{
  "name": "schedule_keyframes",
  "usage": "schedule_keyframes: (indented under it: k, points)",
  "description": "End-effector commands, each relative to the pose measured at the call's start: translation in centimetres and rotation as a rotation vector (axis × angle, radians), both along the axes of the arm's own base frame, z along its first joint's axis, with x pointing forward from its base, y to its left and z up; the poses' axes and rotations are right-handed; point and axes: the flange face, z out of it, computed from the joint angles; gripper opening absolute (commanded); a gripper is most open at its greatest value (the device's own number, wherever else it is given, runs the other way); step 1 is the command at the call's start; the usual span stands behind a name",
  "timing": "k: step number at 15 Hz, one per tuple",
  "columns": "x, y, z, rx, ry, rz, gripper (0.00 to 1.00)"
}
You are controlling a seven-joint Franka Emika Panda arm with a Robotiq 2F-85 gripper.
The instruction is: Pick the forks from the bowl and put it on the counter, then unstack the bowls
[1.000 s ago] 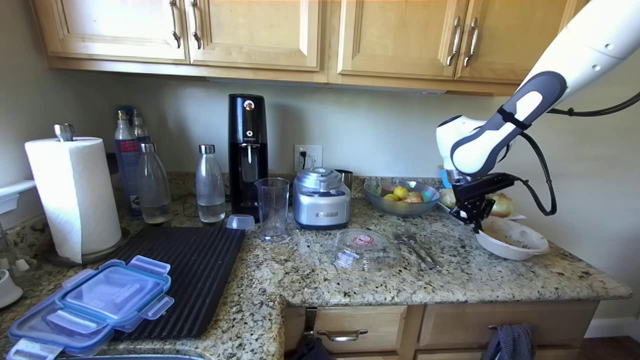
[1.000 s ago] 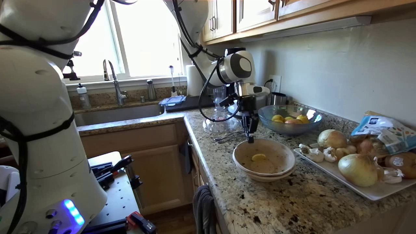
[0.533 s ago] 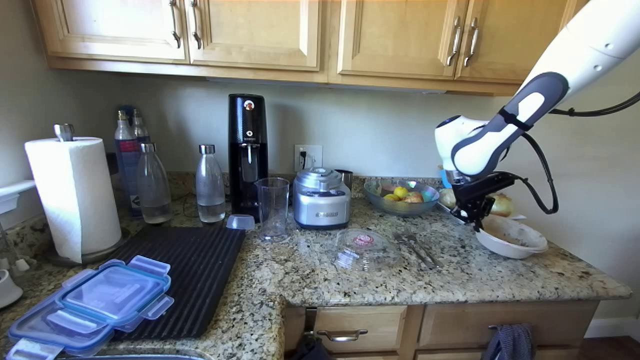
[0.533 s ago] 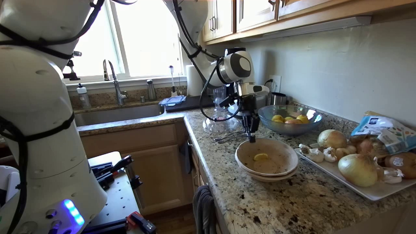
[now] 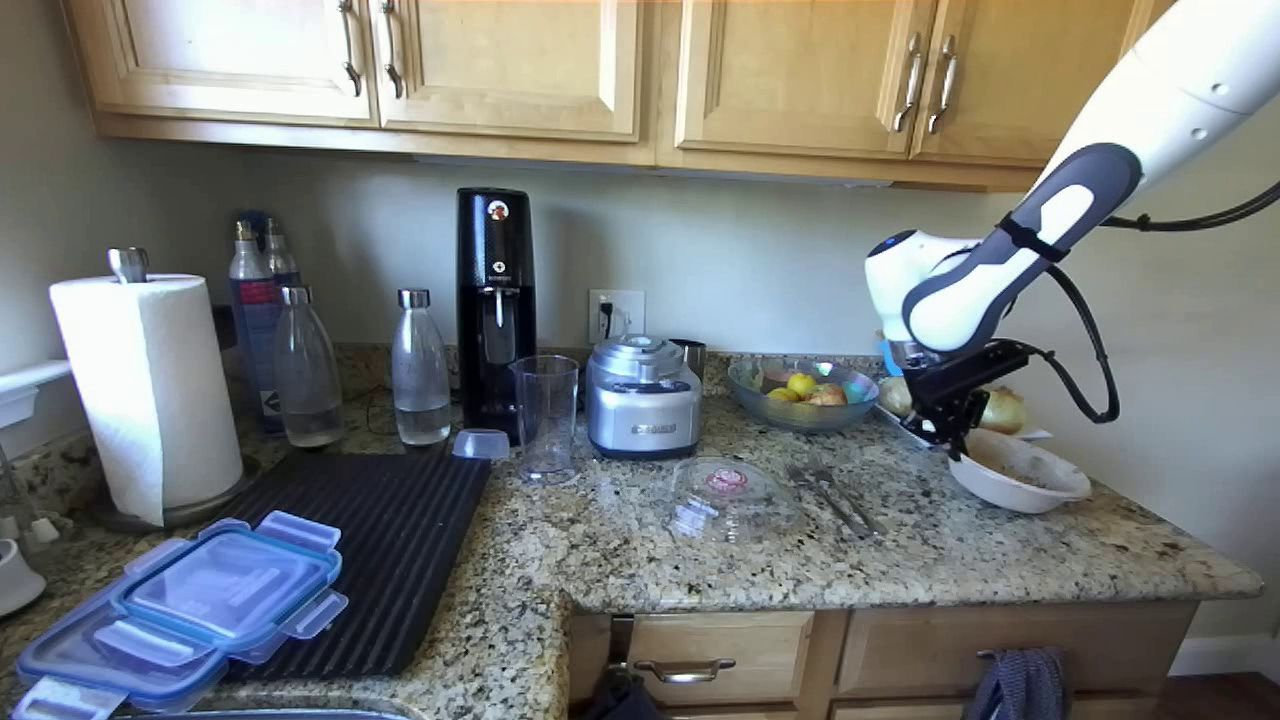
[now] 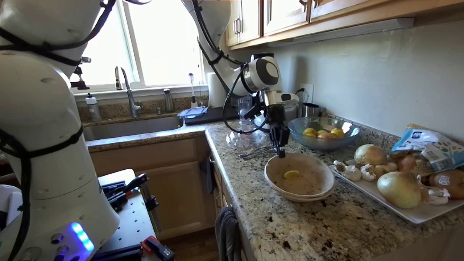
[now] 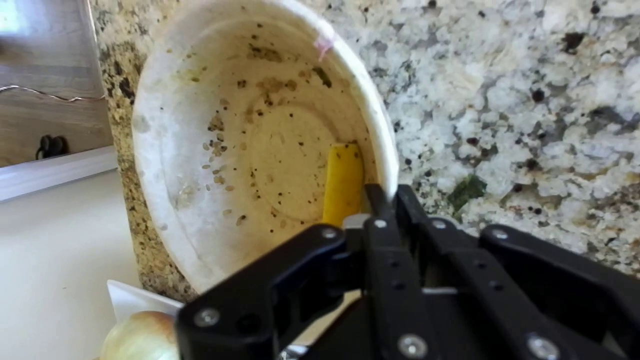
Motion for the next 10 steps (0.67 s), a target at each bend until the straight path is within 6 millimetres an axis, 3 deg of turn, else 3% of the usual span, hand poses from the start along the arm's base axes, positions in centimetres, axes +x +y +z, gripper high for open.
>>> schedule_keyframes:
  k: [1,2,4,6,10]
  points:
    - [-1.0,-0.01,0.55,-0.021,0.038,-0.018,0.29]
    - [-1.07,0.02,0.53,-0.021,0.044,-0.019,0.38]
    - [-1.21,0.18,0.53,-0.016,0.053,-0.02,0.47]
    - [-1.26,0.28,0.52,-0.015,0.057,-0.02,0.46]
    - [-1.25,0.28,0.55,-0.007,0.059,-0.019,0.32]
